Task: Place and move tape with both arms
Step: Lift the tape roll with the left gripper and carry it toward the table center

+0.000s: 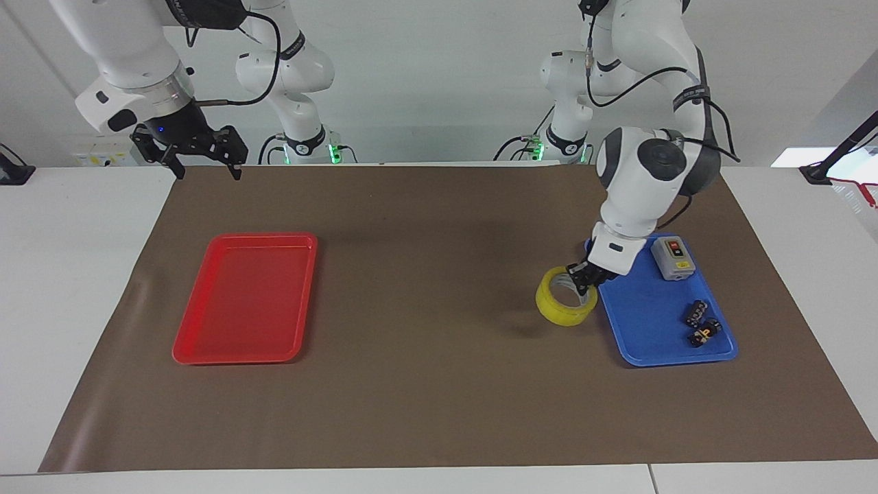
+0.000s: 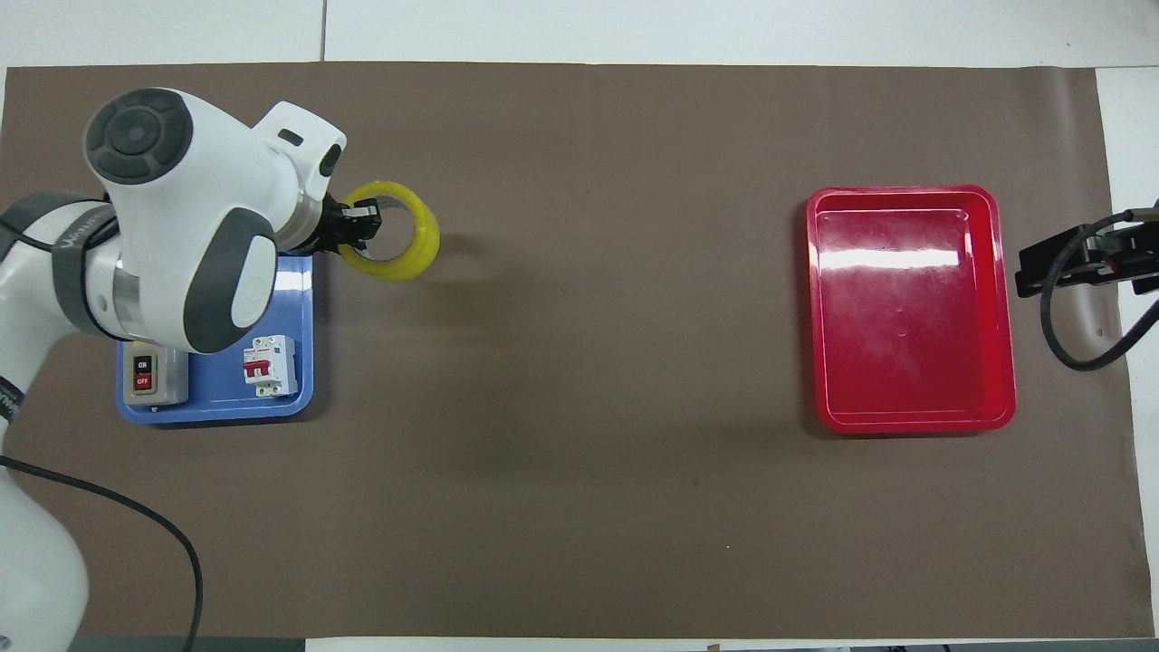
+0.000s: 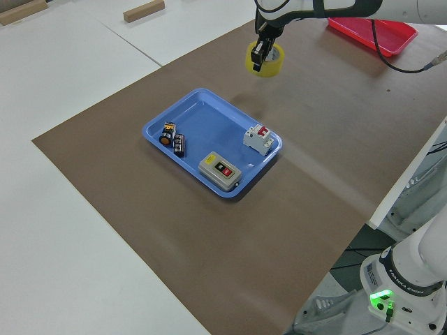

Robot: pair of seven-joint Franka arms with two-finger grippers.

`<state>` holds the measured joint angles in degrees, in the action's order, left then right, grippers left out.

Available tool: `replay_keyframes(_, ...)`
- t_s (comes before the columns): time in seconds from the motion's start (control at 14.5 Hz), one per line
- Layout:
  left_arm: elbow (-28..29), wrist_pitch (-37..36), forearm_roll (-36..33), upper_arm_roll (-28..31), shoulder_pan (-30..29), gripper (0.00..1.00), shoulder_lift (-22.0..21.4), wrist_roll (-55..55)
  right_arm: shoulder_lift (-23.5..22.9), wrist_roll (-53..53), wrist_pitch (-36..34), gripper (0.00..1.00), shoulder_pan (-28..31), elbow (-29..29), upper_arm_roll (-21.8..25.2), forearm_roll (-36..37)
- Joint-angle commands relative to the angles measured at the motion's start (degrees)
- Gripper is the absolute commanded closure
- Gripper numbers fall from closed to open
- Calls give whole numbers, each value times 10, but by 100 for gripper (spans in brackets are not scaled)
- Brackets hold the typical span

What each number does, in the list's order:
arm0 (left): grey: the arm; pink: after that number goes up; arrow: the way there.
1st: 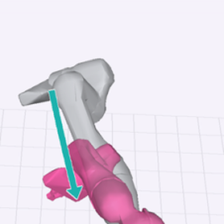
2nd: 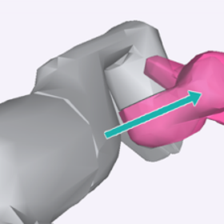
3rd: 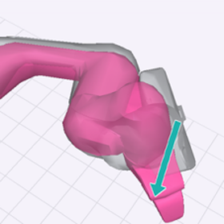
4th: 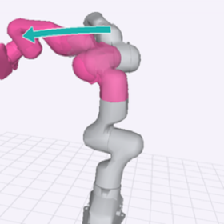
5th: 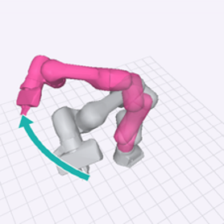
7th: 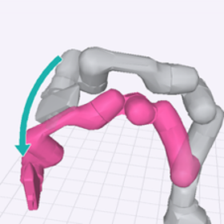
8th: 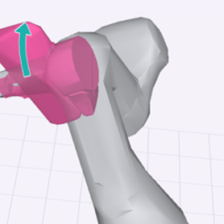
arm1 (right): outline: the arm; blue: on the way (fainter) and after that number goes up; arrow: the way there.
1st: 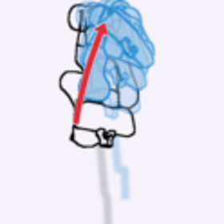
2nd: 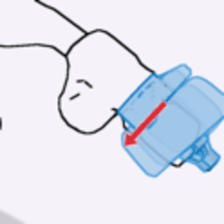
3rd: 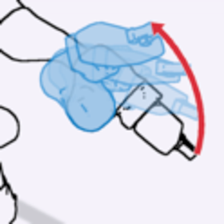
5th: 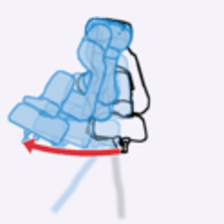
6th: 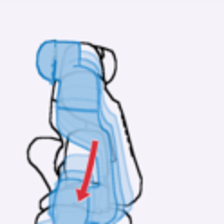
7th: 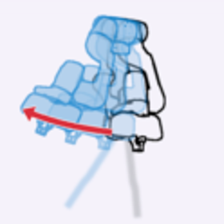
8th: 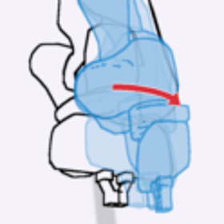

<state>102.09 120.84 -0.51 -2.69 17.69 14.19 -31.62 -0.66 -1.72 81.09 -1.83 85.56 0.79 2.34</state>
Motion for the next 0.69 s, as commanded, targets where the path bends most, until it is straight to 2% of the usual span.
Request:
replay_keyframes(0.0,6,16,-18,8,56,100,2,-58,1,1,6,0,8,2,-2,1)
replay_keyframes(0.41,6,54,-83,8,163,100,51,-201,2,1,6,0,9,2,-1,1)
replay_keyframes(0.62,6,60,-85,8,187,100,75,-208,4,7,1,0,24,9,0,1)
